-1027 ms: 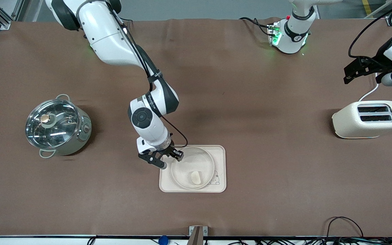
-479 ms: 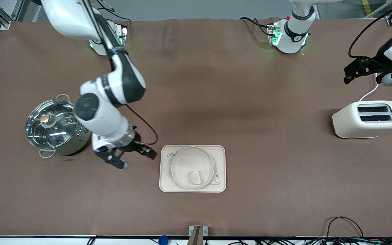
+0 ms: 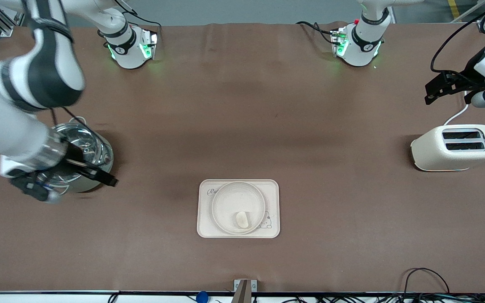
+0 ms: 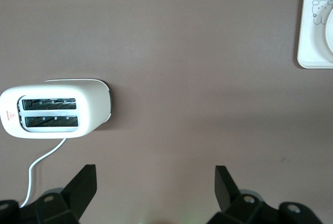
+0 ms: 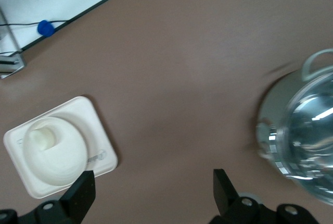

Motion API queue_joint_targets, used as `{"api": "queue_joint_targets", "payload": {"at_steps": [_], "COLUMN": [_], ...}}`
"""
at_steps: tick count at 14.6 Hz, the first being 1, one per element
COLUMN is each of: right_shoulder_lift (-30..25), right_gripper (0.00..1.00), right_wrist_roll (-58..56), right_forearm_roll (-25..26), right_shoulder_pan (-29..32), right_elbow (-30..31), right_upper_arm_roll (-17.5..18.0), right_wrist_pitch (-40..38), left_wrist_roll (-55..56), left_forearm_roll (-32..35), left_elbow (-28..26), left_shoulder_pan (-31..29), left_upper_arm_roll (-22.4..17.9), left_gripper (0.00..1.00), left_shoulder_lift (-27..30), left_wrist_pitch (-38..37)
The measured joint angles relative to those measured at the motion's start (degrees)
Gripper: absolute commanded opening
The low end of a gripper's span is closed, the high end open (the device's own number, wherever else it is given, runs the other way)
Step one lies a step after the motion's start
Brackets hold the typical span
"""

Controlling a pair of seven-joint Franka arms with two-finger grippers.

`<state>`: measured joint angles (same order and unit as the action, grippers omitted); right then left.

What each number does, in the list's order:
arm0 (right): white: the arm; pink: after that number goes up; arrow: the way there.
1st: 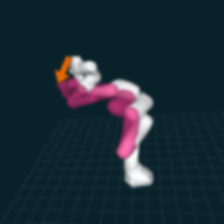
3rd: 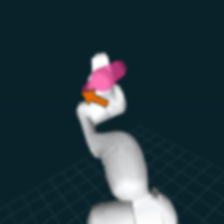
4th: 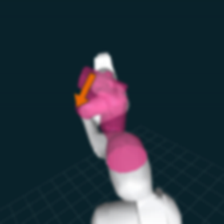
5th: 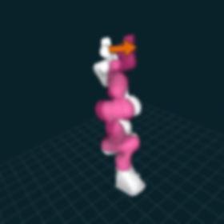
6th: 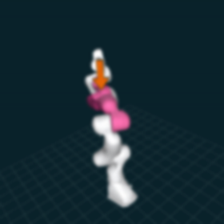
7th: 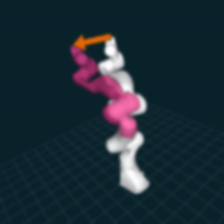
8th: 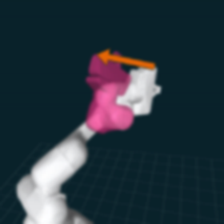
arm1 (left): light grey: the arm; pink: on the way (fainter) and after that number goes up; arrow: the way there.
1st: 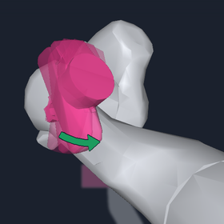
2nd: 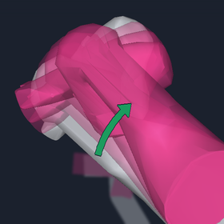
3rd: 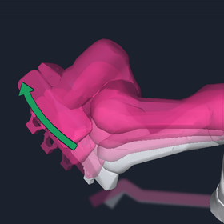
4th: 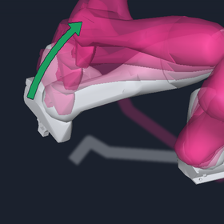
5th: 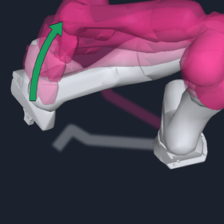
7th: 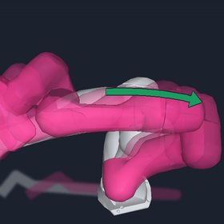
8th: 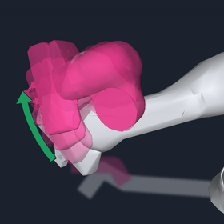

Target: Place bun in plate and plate on tray

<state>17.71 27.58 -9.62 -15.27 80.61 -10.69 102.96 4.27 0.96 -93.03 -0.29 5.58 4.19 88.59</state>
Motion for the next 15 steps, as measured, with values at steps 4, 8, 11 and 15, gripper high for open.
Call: {"api": "queue_joint_targets", "payload": {"at_steps": [4, 8, 11, 15], "right_shoulder_lift": [-6.87, -13.09, -15.61, -15.67], "right_gripper": [1.00, 1.00, 1.00, 1.00], "right_wrist_roll": [-10.02, -18.90, -22.07, -22.32], "right_forearm_roll": [5.49, 6.85, 7.45, 7.61], "right_shoulder_pan": [3.87, 10.03, 12.42, 12.59], "right_elbow": [0.13, 1.89, 4.58, 5.62], "right_upper_arm_roll": [-0.29, -0.28, 0.06, 1.76], "right_wrist_pitch": [-8.54, -14.95, -15.02, -15.08], "left_wrist_roll": [0.00, 0.00, 0.00, 0.00], "left_forearm_roll": [0.00, 0.00, 0.00, 0.00], "left_elbow": [-0.01, 0.31, 0.78, 1.05], "left_shoulder_pan": [0.01, 0.00, -0.02, -0.02], "left_upper_arm_roll": [0.01, 0.01, 0.00, 0.00], "left_gripper": [1.00, 1.00, 1.00, 1.00], "left_shoulder_lift": [-0.15, -0.14, -0.15, -0.15], "left_wrist_pitch": [0.00, 0.01, 0.01, 0.01]}}
